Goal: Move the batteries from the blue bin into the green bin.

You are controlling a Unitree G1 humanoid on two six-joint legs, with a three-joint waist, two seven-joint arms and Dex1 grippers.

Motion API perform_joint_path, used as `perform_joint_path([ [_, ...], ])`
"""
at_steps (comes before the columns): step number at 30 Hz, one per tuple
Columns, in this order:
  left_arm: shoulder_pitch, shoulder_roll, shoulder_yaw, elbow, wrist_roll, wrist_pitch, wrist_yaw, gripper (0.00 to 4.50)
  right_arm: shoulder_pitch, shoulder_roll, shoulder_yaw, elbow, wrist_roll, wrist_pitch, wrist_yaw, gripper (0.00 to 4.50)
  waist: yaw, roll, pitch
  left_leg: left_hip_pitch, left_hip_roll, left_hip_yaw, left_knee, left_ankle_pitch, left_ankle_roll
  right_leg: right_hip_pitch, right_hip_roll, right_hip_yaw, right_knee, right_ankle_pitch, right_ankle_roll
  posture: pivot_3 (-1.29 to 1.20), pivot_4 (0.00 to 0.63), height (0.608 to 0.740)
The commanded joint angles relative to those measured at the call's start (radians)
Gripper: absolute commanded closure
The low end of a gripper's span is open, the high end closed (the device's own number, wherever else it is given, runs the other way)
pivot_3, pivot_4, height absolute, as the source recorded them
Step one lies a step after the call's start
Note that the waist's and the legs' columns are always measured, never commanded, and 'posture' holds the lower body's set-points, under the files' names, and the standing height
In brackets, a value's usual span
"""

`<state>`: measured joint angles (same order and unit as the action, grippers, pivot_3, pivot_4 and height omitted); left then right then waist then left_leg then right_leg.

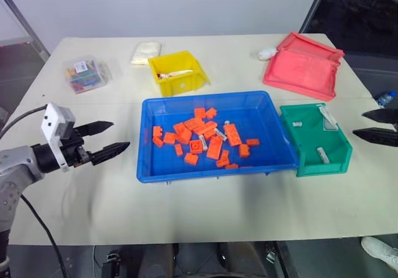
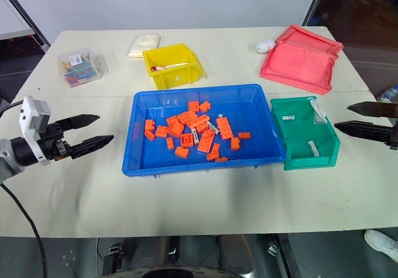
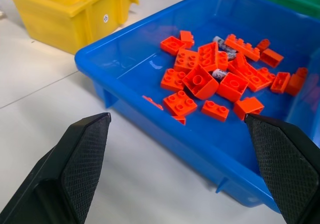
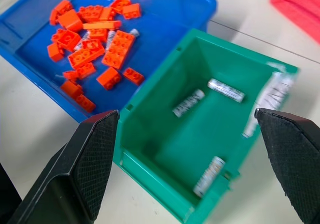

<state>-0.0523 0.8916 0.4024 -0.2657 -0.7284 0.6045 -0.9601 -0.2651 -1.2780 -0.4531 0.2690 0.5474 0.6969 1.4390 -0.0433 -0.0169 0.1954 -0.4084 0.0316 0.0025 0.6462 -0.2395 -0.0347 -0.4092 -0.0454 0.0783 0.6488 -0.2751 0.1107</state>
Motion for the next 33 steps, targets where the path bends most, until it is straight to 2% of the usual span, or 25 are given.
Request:
perform_joint_path([
  [1,0.003,0.008,-0.001,-0.036,-0.003,0.003,-0.008,0.00,-0.011,-0.020,-0.007,-0.015,0.000,-0.020,0.004,0.02,0.002,0.000,0.000,0.000,0.000,0.000,0.000,0.000,0.000,0.000,0.000,0.000,0.000,0.000,0.000,0.00,0.150,0.740],
  [24,-0.029,0.003,-0.022,-0.047,0.001,0.015,-0.005,0.00,-0.073,0.015,0.048,-0.047,0.013,-0.018,-0.044,0.02,0.000,0.000,0.000,0.000,0.000,0.000,0.000,0.000,0.000,0.000,0.000,0.000,0.000,0.000,0.000,0.00,0.150,0.740],
  [33,-0.041,-0.017,-0.019,-0.066,-0.002,0.011,0.034,0.00,-0.165,0.059,0.107,-0.090,0.027,-0.002,-0.087,0.02,-0.001,0.000,0.000,0.000,0.000,0.000,0.000,0.000,0.000,0.000,0.000,0.000,0.000,0.000,0.000,0.00,0.150,0.740],
])
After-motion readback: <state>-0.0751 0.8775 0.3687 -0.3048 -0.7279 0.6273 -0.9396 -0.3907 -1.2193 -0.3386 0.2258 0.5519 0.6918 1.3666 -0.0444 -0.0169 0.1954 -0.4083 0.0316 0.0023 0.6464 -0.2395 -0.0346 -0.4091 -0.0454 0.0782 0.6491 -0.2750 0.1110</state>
